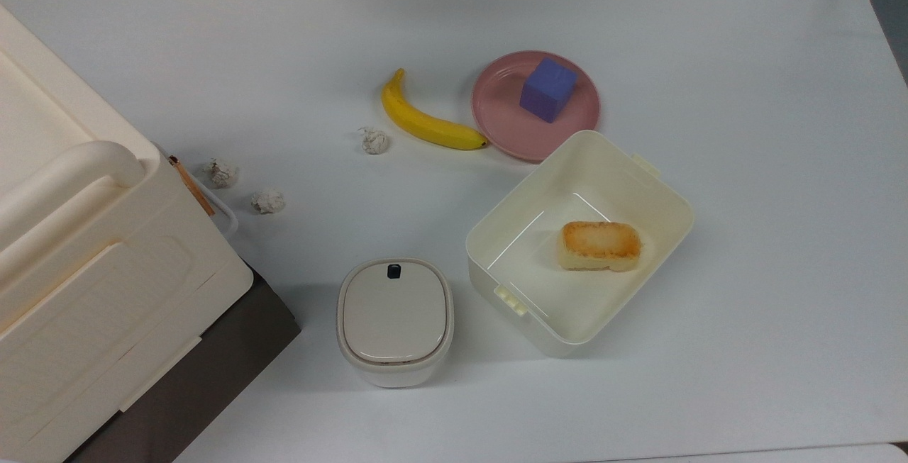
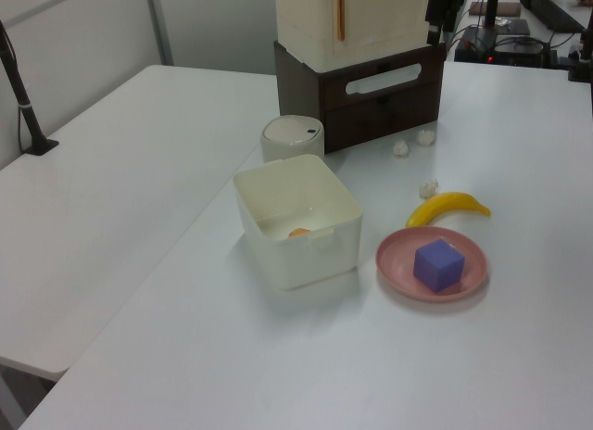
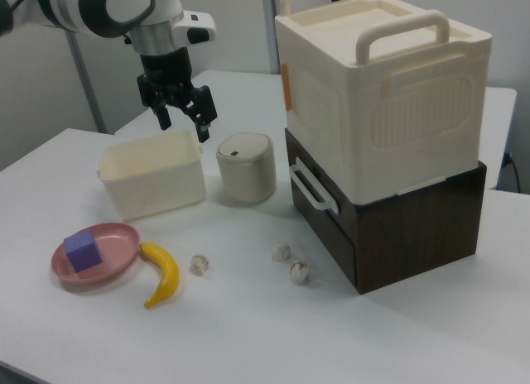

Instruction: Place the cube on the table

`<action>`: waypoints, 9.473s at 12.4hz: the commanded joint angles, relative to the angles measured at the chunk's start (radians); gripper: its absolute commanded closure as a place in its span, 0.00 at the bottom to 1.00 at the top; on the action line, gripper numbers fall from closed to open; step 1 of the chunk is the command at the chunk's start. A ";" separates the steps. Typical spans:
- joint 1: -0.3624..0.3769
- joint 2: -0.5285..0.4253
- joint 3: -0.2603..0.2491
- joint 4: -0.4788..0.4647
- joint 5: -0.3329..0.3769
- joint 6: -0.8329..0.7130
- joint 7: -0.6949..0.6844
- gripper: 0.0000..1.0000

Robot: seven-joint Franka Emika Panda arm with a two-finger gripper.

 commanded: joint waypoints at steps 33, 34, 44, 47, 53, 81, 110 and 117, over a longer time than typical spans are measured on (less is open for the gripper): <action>0.045 -0.005 0.453 -0.275 -0.107 0.073 0.204 0.00; 0.045 -0.002 0.476 -0.280 -0.107 0.073 0.209 0.00; 0.079 0.144 0.611 -0.407 -0.374 0.305 0.554 0.00; 0.098 0.185 0.611 -0.433 -0.484 0.306 0.614 0.00; 0.126 0.199 0.611 -0.438 -0.488 0.297 0.645 0.00; 0.097 0.205 0.634 -0.501 -0.451 0.349 1.318 0.00; -0.015 0.238 0.593 -0.331 -0.458 0.342 1.301 0.00; -0.015 0.247 0.591 -0.260 -0.463 0.326 1.309 0.00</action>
